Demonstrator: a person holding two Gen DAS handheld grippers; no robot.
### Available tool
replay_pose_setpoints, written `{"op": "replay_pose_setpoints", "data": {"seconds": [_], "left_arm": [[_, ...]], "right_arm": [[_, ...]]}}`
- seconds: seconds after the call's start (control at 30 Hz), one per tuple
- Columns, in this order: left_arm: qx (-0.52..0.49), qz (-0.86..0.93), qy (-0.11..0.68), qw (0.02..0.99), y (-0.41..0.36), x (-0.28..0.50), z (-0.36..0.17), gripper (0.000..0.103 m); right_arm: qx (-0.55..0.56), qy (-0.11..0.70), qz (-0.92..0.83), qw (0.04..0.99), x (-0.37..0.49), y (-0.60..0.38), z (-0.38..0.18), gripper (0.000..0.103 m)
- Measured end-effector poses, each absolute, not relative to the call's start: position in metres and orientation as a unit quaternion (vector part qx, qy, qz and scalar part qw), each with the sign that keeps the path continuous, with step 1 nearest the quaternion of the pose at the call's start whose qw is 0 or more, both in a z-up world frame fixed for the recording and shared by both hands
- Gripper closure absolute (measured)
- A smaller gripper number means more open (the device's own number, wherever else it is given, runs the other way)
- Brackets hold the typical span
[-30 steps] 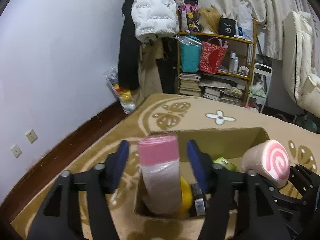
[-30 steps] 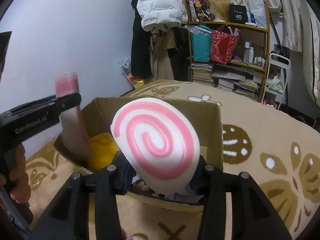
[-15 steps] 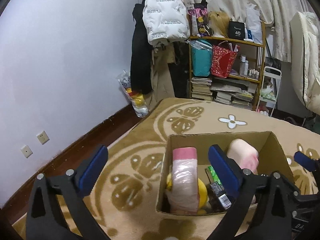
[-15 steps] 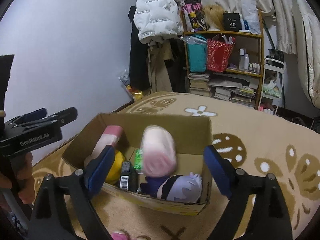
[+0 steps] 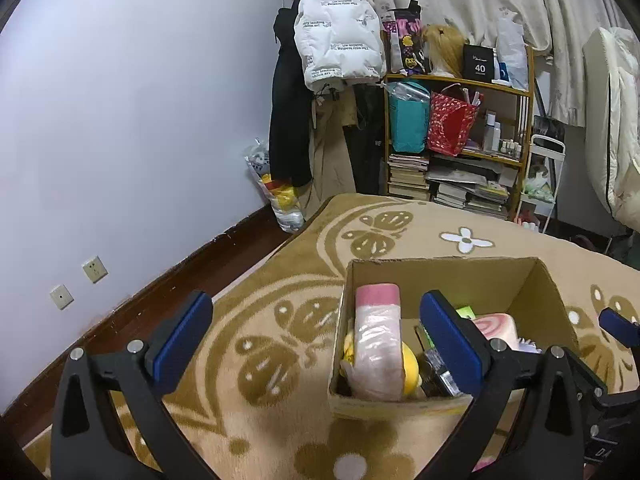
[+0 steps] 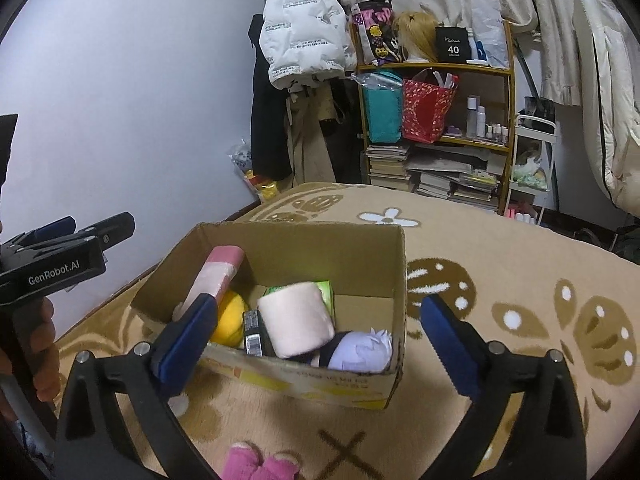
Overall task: Organize soft objects
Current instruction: 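Move both tools back from the box toward the pink bear and penguin plush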
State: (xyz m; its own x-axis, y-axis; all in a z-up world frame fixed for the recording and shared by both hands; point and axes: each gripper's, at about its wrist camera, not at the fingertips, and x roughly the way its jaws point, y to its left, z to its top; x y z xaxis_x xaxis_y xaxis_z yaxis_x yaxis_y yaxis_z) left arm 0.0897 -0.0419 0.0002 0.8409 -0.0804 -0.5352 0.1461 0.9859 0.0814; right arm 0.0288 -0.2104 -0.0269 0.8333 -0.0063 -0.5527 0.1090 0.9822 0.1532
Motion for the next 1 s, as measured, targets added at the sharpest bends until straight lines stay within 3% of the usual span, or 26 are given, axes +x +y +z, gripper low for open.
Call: {"op": "replay_pose_setpoints", "data": {"seconds": [1.0], "left_arm": [[0.101, -0.121, 0.310, 0.938, -0.046, 0.019, 0.010, 0.001]], "right_arm": [[0.081, 0.333, -0.084, 0.936, -0.042, -0.195, -0.020, 0.000]]}}
